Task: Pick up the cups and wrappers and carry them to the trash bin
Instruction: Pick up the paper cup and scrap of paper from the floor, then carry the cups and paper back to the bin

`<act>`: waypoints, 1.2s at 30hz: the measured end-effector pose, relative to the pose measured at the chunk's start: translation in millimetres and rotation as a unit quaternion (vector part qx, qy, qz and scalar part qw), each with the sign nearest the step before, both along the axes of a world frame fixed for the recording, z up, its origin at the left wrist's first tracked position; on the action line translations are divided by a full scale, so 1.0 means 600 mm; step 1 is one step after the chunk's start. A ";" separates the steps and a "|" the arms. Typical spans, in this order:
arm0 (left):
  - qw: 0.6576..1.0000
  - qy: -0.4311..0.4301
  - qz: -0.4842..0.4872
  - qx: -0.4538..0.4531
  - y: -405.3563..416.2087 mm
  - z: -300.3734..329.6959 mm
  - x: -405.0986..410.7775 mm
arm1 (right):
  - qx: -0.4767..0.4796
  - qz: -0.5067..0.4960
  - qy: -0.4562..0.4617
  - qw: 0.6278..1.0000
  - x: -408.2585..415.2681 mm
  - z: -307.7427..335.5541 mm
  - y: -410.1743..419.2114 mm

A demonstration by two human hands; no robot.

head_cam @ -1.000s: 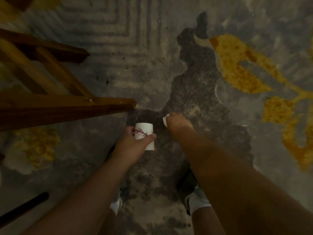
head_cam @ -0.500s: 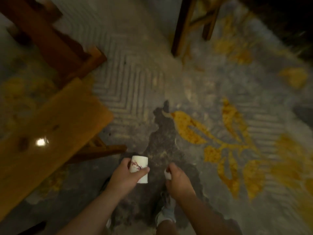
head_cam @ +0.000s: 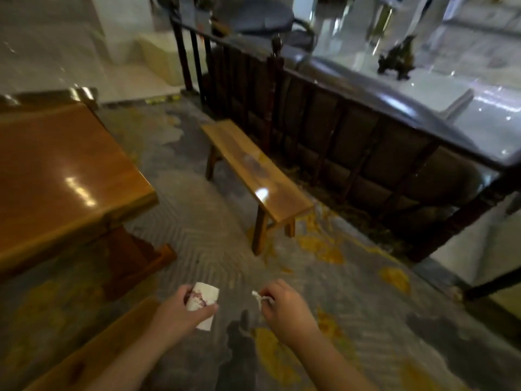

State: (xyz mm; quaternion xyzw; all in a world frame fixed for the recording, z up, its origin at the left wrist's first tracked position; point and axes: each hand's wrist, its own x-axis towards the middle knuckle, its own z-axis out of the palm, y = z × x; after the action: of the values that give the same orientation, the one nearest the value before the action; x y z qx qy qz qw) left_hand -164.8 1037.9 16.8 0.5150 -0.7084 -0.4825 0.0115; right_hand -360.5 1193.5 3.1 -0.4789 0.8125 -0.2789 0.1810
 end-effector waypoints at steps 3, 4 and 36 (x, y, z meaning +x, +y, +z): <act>0.999 0.017 -0.010 -0.041 -0.022 0.084 -0.012 | -0.032 0.012 0.043 0.998 -0.021 0.091 -0.027; 0.998 0.024 -0.009 -0.053 -0.031 0.105 -0.014 | -0.040 0.016 0.058 0.997 -0.027 0.115 -0.037; 0.984 0.037 0.142 -0.097 -0.768 0.153 -0.237 | 0.005 0.182 0.075 0.980 -0.309 0.171 -0.899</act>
State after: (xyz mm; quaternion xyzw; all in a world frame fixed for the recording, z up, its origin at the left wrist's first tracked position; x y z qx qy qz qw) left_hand -306.8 577.4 108.7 0.5885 -0.6707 -0.4237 0.1559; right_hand -545.7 654.1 105.5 -0.6374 0.7243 -0.2009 0.1696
